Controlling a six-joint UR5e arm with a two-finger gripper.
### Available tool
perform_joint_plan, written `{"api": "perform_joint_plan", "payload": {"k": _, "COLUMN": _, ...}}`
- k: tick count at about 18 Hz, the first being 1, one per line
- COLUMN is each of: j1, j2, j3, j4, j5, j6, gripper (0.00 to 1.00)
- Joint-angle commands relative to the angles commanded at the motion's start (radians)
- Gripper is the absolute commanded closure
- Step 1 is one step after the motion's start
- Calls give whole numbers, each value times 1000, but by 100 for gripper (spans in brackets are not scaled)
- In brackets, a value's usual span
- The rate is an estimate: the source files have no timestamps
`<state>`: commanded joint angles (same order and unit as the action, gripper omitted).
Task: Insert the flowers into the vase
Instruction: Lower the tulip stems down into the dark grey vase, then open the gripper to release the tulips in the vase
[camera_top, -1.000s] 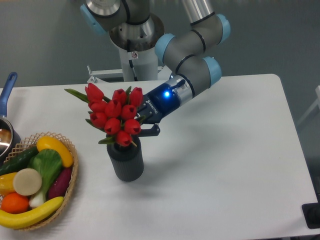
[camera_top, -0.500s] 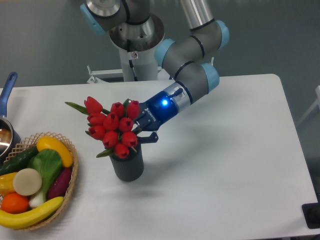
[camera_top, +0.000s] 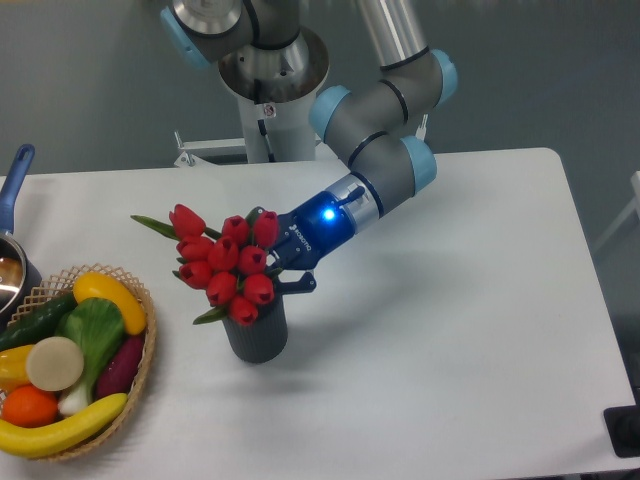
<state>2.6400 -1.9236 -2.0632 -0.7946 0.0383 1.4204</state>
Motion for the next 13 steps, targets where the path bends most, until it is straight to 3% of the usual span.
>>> {"api": "perform_joint_plan", "payload": {"k": 3, "j1": -2, "j2": 0, "j3": 2, "j4": 0, "j5": 0, "j6": 5, "gripper": 56}}
{"api": "perform_joint_plan", "payload": {"k": 4, "j1": 0, "j2": 0, "j3": 5, "j4": 2, "j5": 2, "j6": 8, "gripper": 46}}
{"api": "perform_joint_plan", "payload": {"k": 8, "j1": 2, "j2": 3, "j3": 12, "j4": 2, "j5": 8, "j6": 12, "gripper": 25}}
{"api": "perform_joint_plan", "payload": {"k": 10, "j1": 5, "j2": 9, "j3": 14, "j4": 3, "j5": 11, "j6": 14, "gripper": 4}}
{"api": "perform_joint_plan", "payload": {"k": 13, "j1": 12, "j2": 23, "j3": 14, "j4": 3, "j5": 29, "j6": 15, "gripper": 0}}
